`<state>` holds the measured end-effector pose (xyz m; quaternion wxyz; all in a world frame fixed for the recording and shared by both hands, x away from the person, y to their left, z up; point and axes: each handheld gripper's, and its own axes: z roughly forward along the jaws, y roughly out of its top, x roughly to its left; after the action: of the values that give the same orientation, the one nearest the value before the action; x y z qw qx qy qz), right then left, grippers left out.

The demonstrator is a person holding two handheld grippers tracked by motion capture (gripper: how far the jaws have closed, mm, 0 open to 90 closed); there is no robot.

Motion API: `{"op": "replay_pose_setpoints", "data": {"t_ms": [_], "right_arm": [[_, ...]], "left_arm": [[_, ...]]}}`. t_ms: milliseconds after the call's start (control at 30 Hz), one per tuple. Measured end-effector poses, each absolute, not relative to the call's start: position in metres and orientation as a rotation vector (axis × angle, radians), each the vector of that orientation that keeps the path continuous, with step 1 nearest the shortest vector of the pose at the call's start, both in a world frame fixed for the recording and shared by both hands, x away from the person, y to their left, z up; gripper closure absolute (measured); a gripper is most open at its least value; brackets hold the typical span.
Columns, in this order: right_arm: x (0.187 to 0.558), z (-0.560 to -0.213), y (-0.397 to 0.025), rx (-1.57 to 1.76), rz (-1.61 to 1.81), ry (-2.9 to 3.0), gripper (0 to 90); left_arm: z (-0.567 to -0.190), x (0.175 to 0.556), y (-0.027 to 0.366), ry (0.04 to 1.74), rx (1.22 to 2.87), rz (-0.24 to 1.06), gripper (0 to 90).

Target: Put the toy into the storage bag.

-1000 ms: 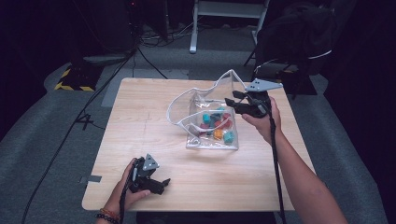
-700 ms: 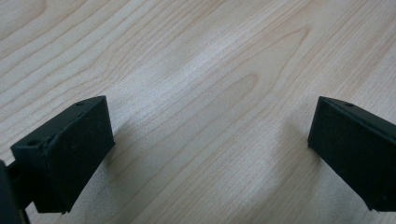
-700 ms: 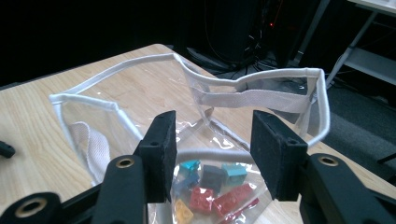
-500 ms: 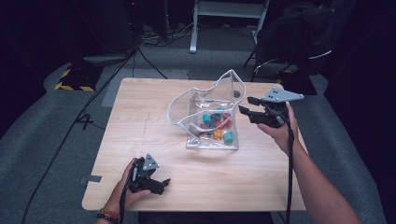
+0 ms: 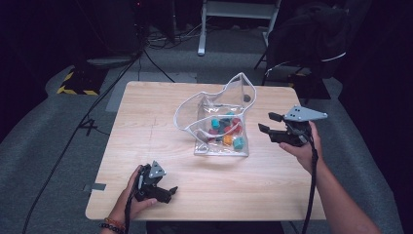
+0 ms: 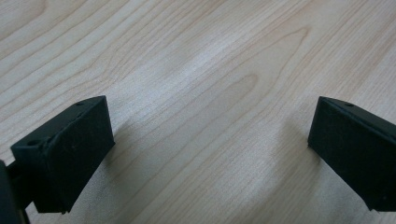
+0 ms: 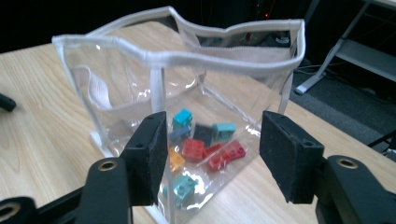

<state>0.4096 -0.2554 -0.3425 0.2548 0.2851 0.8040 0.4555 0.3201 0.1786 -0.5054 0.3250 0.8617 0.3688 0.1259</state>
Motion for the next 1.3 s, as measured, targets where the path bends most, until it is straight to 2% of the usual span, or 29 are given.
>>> {"op": "replay_pose_setpoints", "data": {"t_ms": [333,633,1300], "right_arm": [[0.4,-0.367,-0.258,0.766,1.174,2.234,36.9],[0.392,-0.389,-0.261,0.787,1.135,2.246,27.3],[0.376,-0.439,-0.282,0.847,1.055,2.318,23.7]], "left_arm": [[-0.505,0.32,0.179,0.968,2.257,0.33,0.3],[-0.506,0.32,0.179,0.968,2.257,0.33,0.3],[-0.505,0.32,0.179,0.967,2.258,0.329,0.3]]}}
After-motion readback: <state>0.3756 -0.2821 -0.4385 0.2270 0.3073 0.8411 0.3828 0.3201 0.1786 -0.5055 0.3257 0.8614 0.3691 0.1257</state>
